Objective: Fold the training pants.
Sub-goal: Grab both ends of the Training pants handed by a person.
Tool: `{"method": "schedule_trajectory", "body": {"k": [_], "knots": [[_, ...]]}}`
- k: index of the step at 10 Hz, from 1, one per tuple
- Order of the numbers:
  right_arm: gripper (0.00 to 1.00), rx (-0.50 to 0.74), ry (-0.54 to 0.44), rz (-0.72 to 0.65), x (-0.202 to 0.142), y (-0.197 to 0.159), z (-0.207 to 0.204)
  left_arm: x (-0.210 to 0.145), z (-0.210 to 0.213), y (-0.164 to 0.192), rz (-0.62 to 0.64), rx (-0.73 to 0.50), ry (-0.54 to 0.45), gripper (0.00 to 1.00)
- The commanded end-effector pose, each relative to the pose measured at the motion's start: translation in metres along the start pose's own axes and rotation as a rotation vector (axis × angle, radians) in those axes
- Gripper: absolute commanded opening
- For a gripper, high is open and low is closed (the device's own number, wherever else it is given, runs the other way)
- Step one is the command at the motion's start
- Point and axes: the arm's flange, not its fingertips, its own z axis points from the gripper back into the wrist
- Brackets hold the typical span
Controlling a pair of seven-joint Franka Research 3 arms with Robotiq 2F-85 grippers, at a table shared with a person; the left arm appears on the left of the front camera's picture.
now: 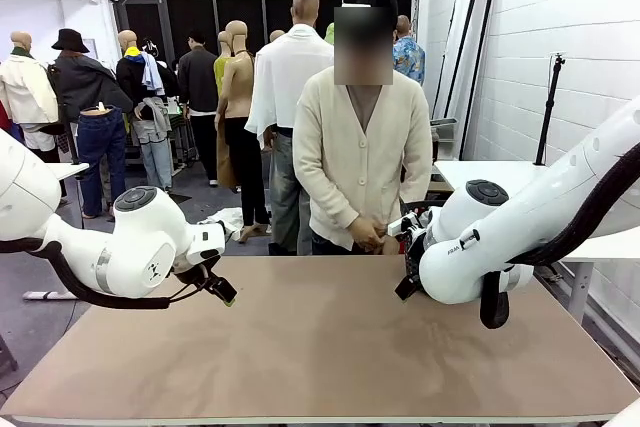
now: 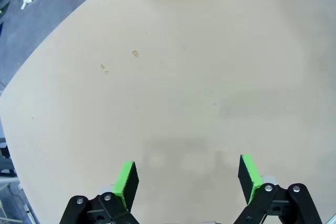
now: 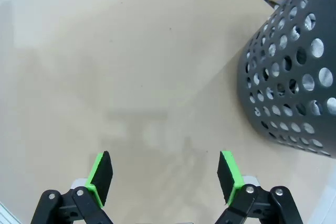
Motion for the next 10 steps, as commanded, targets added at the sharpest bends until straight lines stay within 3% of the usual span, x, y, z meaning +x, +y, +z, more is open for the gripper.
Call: {"method": "schedule_trajectory", "body": {"k": [1,8,10], "knots": [[1.00,0.000,0.000,-0.001,0.000,0.000,0.000,0.000,0.000,0.001,0.002,0.001,0.000,1.00],[1.00,0.000,0.000,0.000,0.000,0.000,0.000,0.000,0.000,0.000,0.000,0.000,0.000,1.00],[1.00,0.023,-0.010,-0.012,0.005,-0.008,0.014,0.013,0.023,0.003,0.006,0.008,0.007,1.00]]}}
